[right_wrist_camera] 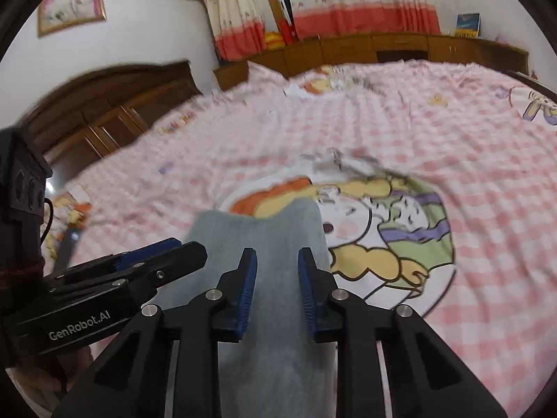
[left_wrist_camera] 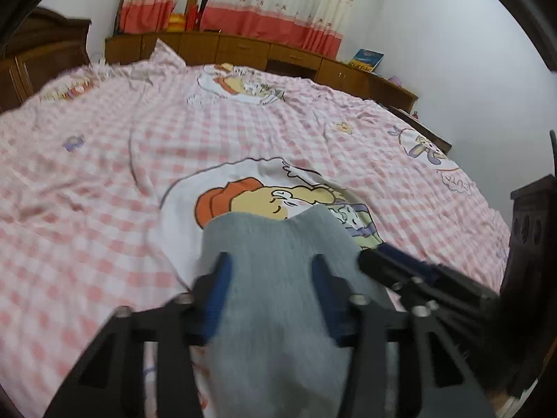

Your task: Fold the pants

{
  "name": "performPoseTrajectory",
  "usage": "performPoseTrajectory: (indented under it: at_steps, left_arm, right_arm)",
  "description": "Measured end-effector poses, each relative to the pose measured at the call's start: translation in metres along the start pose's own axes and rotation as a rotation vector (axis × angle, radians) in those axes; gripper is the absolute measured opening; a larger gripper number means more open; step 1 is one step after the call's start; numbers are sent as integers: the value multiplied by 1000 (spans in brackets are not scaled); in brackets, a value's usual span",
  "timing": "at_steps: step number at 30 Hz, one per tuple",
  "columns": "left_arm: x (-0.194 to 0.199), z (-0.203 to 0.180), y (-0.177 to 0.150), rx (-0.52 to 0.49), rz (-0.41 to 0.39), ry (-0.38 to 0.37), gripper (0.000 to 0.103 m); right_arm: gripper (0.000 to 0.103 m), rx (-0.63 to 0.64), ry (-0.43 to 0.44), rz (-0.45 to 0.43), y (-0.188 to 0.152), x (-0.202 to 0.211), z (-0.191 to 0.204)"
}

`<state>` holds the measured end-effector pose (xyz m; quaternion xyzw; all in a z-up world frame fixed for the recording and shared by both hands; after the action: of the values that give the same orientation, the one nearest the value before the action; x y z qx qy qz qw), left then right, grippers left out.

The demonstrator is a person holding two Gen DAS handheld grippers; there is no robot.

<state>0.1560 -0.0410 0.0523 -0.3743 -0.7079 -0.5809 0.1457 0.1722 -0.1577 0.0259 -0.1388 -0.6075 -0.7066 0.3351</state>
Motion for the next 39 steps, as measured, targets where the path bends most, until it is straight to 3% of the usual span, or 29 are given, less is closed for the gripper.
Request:
performPoseTrajectory:
  at_steps: [3, 4, 6, 12, 14, 16, 19, 24, 28, 30, 35, 37, 39]
  left_arm:
    - [-38, 18, -6, 82, 64, 14, 32]
    - [-46, 23, -11, 95, 89, 22, 23]
    - [-64, 35, -23, 134, 130, 31, 16]
    - [-56, 33, -25, 126, 108, 26, 16]
    - [-41, 30, -26, 134, 112, 25, 21]
    - [-26, 26, -27, 140, 110, 17, 37]
    - [1, 18, -34, 142, 95, 19, 49]
    - [34, 6, -61, 139, 121, 31, 58]
    - [38, 0, -88, 100, 142, 64, 60]
    - [30, 3, -99, 84, 166, 107, 64]
    - [38, 3, -104, 96, 161, 129, 69]
    - [44, 6, -105, 96, 148, 169, 80]
    - [48, 9, -110, 96, 140, 191, 83]
  right_arm:
    - [21, 29, -93, 80, -17, -29, -17]
    - [21, 22, -83, 77, -22, -32, -22]
    - [21, 9, -70, 67, -24, -30, -25]
    - [21, 6, -65, 59, -18, -10, -21]
    - [21, 2, -47, 49, -16, 9, -16]
    - [21, 17, -33, 48, -18, 27, -10]
    - [21, 47, -15, 59, -28, 51, 2]
    - [24, 42, 5, 91, -62, 77, 10]
    - [30, 15, -3, 166, -97, 59, 5]
    - [32, 3, 5, 160, -100, 57, 1]
    - [42, -33, 5, 157, -99, 72, -7]
    - [47, -47, -9, 167, -105, 77, -11]
    - [52, -47, -21, 187, -112, 81, -13]
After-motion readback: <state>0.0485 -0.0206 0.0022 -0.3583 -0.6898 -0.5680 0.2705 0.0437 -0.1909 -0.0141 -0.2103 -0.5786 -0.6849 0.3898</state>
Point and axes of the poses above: each gripper's, at about its wrist camera, not at the fingertips, and x roughly against the way its jaws point, z to its left, y to its top, the point moved 8 cm from there along -x, roughly the way its jaws point, and after that the axes turned 2 degrees about x, right-handed, at the moved point
